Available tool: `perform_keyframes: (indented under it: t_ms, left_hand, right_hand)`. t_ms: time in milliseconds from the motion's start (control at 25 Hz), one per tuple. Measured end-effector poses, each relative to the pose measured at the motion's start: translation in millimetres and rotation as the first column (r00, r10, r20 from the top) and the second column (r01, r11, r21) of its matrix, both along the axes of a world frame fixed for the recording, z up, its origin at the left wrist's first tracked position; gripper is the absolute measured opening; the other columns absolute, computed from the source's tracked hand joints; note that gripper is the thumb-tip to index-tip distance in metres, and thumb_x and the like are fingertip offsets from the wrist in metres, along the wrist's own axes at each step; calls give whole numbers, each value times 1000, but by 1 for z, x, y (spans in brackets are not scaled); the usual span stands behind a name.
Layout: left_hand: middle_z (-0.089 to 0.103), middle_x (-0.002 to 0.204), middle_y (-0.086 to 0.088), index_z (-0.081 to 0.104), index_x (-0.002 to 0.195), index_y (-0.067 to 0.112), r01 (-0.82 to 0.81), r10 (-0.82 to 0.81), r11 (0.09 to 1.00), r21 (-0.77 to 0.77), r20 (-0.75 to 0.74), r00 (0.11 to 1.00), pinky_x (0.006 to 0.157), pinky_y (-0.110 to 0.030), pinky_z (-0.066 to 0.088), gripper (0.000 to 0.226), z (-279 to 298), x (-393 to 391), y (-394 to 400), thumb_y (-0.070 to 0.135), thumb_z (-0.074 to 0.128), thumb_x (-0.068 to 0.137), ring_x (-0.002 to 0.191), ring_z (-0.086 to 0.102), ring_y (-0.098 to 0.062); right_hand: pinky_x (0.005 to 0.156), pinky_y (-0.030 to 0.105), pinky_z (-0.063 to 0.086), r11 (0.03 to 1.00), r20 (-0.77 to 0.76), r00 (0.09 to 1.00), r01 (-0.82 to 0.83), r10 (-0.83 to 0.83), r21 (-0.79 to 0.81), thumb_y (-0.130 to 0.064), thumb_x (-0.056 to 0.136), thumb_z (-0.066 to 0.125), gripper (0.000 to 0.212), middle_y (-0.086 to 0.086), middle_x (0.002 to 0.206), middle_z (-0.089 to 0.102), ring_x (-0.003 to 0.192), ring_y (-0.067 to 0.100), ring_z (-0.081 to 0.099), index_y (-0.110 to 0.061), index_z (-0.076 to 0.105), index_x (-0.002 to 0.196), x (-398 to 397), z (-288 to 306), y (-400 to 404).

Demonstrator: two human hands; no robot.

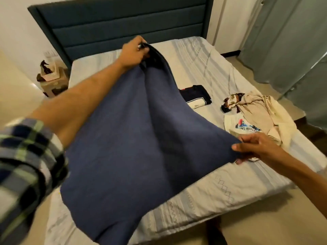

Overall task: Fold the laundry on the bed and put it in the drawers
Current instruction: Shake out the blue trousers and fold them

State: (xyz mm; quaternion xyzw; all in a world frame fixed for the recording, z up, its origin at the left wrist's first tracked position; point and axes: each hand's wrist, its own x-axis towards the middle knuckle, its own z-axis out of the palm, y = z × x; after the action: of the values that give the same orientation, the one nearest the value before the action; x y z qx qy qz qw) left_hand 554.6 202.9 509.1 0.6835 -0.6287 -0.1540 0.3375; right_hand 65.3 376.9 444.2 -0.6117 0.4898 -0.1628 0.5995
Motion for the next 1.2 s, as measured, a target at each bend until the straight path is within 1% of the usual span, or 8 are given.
perform_keyframes:
  t_ms: [240,440,560,720,920,1040,1120,1200]
  left_hand:
    - [74,103,-19,61,118,-1,21,1,953,302,-74,997,85,-32,48,27,-334,-251,-185,20,61,101,96,70,-32]
    - [24,168,-12,15,164,12,308,-185,852,423,-307,934,118,-37,33,86,-537,-446,-240,17,66,95,153,31,-32]
    - [28,169,-3,16,163,28,320,-204,870,375,-317,926,124,-56,23,82,-586,-500,-203,30,67,99,157,23,-26]
    - [30,167,9,27,160,30,276,-232,903,329,-166,958,131,-42,7,64,-597,-477,-103,50,54,105,159,12,-12]
    - [49,154,1,44,150,21,-197,214,936,292,-28,976,124,-44,26,56,-576,-356,68,34,66,100,149,38,-22]
    - [53,143,-13,49,144,9,-707,791,558,435,-21,611,115,-40,38,59,-566,-297,205,32,73,96,134,51,-31]
    - [62,128,-22,59,130,4,-753,937,255,607,38,348,105,-50,46,68,-567,-282,296,59,68,91,122,59,-43]
    - [70,112,-15,65,113,14,-641,942,221,735,8,335,94,-50,51,56,-572,-291,357,66,55,96,108,65,-40]
  right_hand:
    - [63,30,56,910,-340,938,198,-68,365,-24,88,76,45,29,84,73,78,33,76,20,63,91,-215,-271,-117]
    - [71,40,60,836,-545,836,341,-60,431,-50,80,85,52,10,70,73,68,23,71,-3,64,72,-352,-452,-174]
    - [63,38,57,785,-608,794,374,3,493,-39,83,84,41,12,71,75,61,22,69,-2,68,73,-377,-495,-202]
    - [59,31,55,781,-601,798,355,33,514,-25,83,86,35,24,73,74,57,27,69,-5,60,70,-376,-503,-212]
    - [77,40,61,773,-614,789,387,6,503,-25,77,91,36,10,78,78,77,33,76,2,67,83,-364,-494,-199]
    - [79,42,58,753,-597,785,490,-163,439,-16,83,85,32,4,90,80,88,35,75,-3,72,109,-348,-491,-176]
    - [86,44,56,692,-563,763,592,-318,412,-14,87,81,39,14,113,75,91,35,74,-1,68,121,-344,-494,-161]
    - [93,48,57,688,-490,765,619,-419,378,-15,102,59,35,27,143,57,103,41,73,1,59,133,-363,-527,-147]
